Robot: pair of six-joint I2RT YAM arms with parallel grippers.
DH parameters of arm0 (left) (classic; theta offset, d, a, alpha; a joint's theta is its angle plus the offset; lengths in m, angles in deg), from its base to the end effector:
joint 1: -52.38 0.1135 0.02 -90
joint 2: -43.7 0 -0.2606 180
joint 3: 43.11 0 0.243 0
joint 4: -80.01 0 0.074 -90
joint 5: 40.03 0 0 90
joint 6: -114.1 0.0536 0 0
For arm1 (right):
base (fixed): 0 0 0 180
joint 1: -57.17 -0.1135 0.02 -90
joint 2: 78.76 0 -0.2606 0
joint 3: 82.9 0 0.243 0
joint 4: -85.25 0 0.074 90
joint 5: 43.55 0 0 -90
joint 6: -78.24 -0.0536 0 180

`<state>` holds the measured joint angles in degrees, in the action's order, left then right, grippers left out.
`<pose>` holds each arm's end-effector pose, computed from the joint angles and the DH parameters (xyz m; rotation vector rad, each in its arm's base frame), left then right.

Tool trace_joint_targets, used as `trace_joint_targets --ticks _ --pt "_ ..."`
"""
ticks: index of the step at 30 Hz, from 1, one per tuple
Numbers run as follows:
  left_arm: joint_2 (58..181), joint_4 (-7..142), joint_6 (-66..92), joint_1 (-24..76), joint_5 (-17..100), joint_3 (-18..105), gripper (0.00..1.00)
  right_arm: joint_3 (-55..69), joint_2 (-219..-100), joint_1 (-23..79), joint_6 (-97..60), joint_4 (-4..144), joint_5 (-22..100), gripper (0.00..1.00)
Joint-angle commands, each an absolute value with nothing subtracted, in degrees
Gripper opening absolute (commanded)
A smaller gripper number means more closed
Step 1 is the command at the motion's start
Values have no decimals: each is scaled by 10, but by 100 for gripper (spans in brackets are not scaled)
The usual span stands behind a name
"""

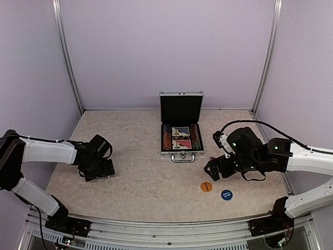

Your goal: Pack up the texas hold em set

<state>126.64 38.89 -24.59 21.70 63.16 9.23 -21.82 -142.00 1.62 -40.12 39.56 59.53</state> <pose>0.2098 -0.1103 0.1286 -0.4811 2.7088 -0.0379 0.1402 0.1830 0.2435 -0.4643 2.3741 0.4166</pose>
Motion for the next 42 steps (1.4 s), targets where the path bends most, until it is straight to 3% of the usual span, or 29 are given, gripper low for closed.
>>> trace_joint_targets --ticks 1,13,17,31,42 --pt "1294 411 -243 221 615 82 85 -227 -1414 22 -405 398 601 100" --pt "1299 396 -234 212 603 85 59 -227 -1400 24 -411 388 614 100" --pt "1294 391 -234 199 604 87 55 -226 -1398 25 -413 378 620 100" --pt "1294 354 -213 180 624 192 55 -227 -1387 29 -424 366 621 100" --pt "1469 343 -167 166 591 453 55 -227 -1377 29 -434 352 628 100"
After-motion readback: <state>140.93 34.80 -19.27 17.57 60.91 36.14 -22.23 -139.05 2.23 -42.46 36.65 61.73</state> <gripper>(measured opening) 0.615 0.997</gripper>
